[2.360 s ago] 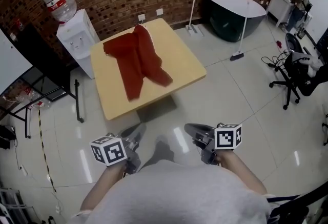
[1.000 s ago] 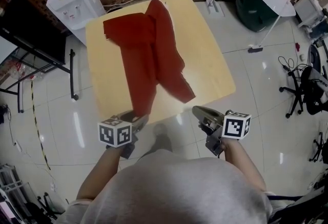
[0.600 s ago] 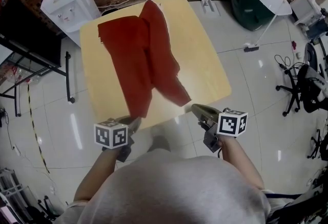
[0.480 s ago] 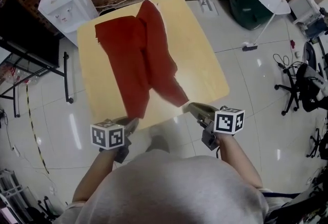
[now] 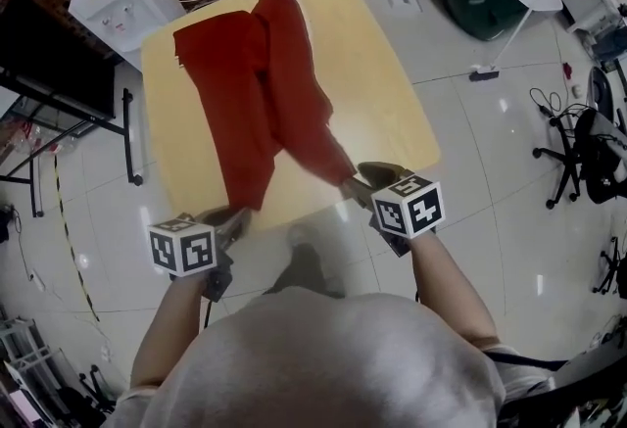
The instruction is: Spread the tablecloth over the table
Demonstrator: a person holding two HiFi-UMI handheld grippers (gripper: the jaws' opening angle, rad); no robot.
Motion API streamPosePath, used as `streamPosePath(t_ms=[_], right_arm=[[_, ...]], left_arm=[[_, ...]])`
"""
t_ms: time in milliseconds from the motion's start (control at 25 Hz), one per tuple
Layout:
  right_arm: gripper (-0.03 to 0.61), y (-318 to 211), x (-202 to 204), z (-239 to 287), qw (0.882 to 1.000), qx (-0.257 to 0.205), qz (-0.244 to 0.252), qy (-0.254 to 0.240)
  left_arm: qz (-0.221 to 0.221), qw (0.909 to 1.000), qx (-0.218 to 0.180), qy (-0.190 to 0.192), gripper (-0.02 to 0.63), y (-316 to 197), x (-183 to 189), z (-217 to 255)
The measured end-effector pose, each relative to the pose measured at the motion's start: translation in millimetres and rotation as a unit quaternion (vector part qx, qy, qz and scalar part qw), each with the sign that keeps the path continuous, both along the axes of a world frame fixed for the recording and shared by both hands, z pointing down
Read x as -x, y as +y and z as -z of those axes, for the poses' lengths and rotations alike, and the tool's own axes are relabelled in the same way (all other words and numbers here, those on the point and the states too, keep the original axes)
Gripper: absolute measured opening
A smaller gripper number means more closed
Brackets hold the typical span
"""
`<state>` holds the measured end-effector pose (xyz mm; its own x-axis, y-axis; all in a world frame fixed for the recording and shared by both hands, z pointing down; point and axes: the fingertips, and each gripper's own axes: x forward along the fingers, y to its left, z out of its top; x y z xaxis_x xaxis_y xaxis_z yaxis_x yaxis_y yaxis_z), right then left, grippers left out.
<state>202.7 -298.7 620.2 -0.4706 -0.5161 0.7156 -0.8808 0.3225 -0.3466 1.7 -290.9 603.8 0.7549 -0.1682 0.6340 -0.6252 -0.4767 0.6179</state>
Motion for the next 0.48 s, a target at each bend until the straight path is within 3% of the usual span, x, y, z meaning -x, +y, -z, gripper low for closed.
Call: streamPosePath(t_ms=[200, 360, 480], right_arm=[[0.167, -3.3, 6.9, -4.1, 1.000, 0.019, 0.017, 0.006], [0.166, -5.0, 7.2, -13.5, 0.998, 0.029, 0.029, 0.041], [0.120, -7.8, 8.1, -18.4, 0.996, 0.021, 0.031, 0.077]], left_arm=[[0.010, 0.9999, -0.002, 0.010, 0.014, 2.3, -1.9, 7.9], [0.000, 0.9997, -0.009, 0.022, 0.014, 1.9, -4.5, 14.9], [0.004, 0.9994, -0.008, 0.033, 0.014, -1.4, -3.9, 17.4]])
